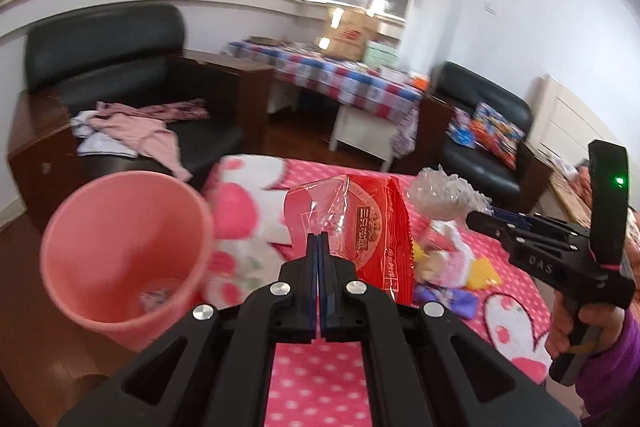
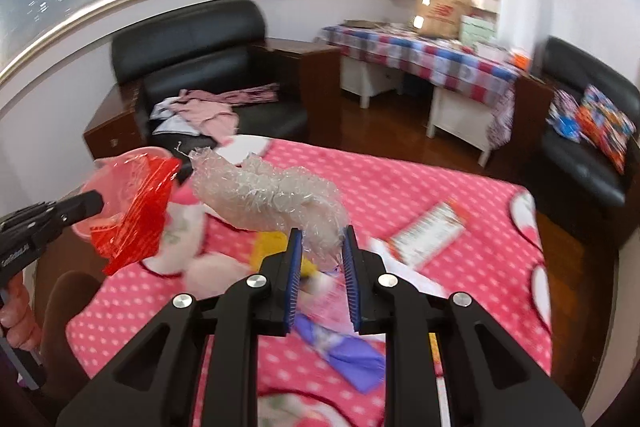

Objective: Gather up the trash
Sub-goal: 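Carry the red bag and bubble plastic over the pink bucket and open both tools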

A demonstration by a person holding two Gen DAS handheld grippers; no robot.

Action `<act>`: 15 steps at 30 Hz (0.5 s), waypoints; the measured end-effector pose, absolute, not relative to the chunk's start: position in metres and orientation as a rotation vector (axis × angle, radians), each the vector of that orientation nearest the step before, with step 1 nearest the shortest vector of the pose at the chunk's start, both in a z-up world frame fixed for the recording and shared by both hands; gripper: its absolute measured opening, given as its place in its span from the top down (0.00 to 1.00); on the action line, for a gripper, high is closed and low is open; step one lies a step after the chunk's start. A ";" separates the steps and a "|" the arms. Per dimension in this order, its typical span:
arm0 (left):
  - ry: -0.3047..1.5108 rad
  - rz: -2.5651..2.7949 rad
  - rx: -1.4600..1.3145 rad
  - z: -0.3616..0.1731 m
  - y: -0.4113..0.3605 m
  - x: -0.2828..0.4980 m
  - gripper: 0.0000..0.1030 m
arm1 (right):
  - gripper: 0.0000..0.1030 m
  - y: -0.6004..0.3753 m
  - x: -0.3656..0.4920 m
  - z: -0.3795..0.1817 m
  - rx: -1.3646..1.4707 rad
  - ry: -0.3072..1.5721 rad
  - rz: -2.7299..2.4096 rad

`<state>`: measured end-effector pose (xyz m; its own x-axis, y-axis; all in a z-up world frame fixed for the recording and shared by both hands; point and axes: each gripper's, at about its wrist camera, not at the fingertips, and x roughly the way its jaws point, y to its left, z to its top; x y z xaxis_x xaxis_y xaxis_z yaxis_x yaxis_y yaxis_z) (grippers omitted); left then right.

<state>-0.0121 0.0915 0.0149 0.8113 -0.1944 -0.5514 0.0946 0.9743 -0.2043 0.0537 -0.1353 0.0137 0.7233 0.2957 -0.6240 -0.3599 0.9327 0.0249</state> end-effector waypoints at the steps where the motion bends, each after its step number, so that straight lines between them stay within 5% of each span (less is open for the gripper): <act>1: 0.600 -0.134 -0.172 0.016 0.099 -0.013 1.00 | 0.80 -0.127 0.055 0.015 -0.112 0.669 0.375; 15: 0.620 0.205 -0.159 0.011 0.222 -0.023 1.00 | 0.80 0.031 0.064 0.021 -0.369 0.664 0.602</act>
